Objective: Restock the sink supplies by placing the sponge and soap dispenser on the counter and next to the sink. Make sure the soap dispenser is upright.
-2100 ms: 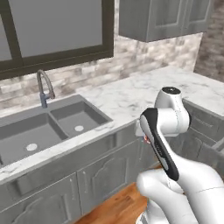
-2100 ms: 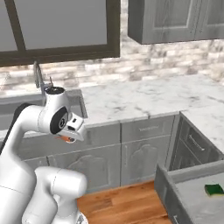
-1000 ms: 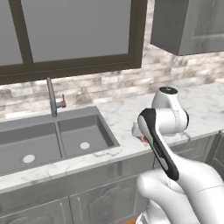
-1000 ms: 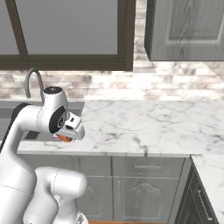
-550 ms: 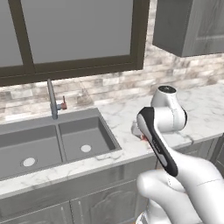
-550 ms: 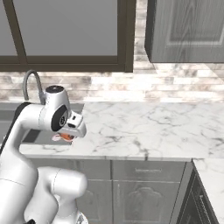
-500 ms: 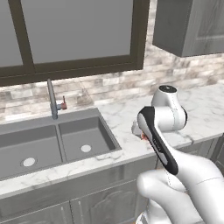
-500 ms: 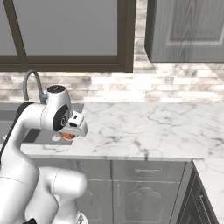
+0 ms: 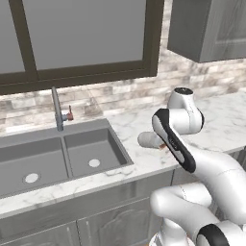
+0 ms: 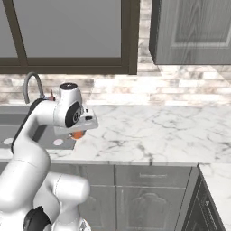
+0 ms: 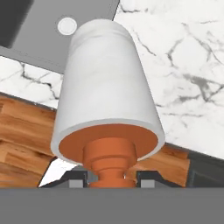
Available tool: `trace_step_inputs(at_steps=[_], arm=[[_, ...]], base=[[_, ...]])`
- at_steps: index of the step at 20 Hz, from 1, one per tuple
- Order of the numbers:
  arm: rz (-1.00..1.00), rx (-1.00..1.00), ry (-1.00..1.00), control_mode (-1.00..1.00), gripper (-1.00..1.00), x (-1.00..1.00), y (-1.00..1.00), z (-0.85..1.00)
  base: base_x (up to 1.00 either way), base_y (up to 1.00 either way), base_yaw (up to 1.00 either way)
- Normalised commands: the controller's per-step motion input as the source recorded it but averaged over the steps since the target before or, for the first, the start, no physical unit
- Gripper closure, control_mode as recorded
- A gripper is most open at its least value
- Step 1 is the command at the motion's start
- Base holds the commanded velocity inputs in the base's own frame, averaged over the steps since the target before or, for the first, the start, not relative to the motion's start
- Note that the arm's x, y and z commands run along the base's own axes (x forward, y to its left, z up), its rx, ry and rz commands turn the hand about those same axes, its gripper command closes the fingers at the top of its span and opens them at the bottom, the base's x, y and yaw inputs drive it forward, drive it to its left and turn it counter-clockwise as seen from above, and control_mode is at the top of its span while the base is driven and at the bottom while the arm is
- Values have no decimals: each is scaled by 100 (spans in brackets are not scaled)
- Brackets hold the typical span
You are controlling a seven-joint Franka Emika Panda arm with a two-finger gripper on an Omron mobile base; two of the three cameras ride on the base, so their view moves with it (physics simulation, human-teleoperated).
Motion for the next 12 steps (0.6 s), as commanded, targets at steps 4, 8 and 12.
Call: trace_step_inputs(at_steps=[4, 8, 12], arm=[[47, -30, 0, -100, 100, 15, -14, 0], [46, -20, -3, -100, 100, 23, -4, 4], [44, -21, -7, -100, 100, 9, -17, 1]], base=[[0, 0, 0], [0, 0, 0], [0, 0, 0]])
